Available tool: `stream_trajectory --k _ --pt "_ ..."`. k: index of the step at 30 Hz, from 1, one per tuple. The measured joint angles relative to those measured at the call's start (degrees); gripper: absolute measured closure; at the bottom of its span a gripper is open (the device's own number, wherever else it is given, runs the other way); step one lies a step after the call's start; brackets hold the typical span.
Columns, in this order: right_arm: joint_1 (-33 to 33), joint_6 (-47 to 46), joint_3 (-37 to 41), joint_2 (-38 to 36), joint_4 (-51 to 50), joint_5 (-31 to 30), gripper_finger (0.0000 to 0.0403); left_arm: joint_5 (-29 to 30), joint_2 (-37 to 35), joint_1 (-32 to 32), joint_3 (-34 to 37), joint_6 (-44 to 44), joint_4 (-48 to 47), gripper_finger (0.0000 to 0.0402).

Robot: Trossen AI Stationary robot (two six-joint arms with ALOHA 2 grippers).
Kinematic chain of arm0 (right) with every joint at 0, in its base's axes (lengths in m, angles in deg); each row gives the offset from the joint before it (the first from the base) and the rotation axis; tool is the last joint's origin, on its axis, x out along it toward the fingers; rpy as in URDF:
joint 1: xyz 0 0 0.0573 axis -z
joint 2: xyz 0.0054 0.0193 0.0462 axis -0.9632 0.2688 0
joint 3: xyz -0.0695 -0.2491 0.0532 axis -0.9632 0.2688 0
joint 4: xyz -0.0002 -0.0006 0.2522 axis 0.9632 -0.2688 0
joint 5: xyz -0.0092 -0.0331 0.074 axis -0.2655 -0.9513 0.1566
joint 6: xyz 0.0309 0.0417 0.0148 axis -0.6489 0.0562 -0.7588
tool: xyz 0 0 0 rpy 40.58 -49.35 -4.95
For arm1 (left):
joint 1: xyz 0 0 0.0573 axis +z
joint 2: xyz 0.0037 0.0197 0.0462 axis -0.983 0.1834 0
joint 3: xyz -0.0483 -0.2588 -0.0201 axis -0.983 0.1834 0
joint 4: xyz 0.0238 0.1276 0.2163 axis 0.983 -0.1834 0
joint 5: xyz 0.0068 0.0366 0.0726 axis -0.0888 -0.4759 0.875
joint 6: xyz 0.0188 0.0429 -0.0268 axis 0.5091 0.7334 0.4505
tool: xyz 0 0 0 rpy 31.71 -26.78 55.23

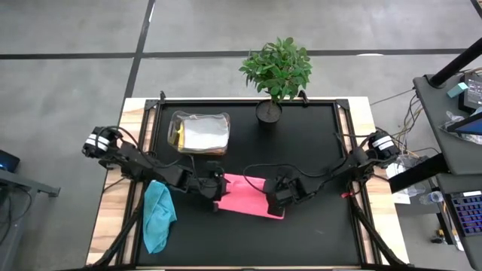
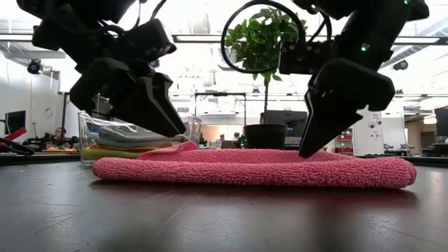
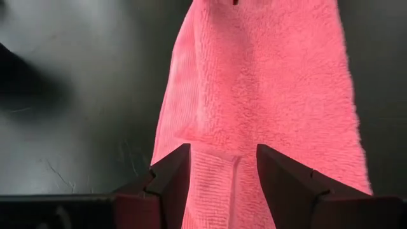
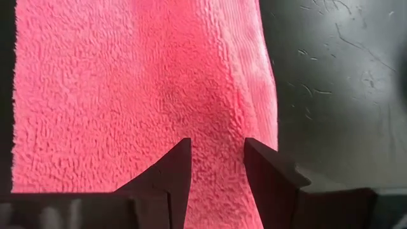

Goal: Fold microfiber towels
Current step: Fold the pink towel

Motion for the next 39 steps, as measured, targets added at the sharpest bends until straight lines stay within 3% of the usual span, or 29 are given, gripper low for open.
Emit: stream_trajectory --k 15,20,25,28,37,39 --pt "0.0 0.0 1.3 0.0 4.5 -1.1 0.0266 4.5 5.2 0.0 -0.5 0.0 1.6 0.0244" --pt "0.0 0.0 1.3 0.0 4.5 -1.1 0.0266 4.2 5.2 0.0 -0.7 0.1 1.1 0.0293" --pt "0.0 0.0 1.3 0.0 4.7 -1.1 0.0266 4.2 5.2 0.0 -0.7 0.1 1.0 0.0383" --pt "0.0 0.0 1.3 0.0 4.9 -1.1 0.0266 4.2 5.0 0.0 -0.9 0.3 0.8 0.0396" --pt "0.1 0.0 1.3 -1.4 6.2 -0.7 0.0266 3.7 -5.4 -5.1 -2.8 10.4 -5.8 0.0401" --pt "0.2 0.0 1.3 -2.4 6.5 -0.6 0.0266 0.4 -9.0 -6.7 -2.8 10.6 -6.0 0.0401"
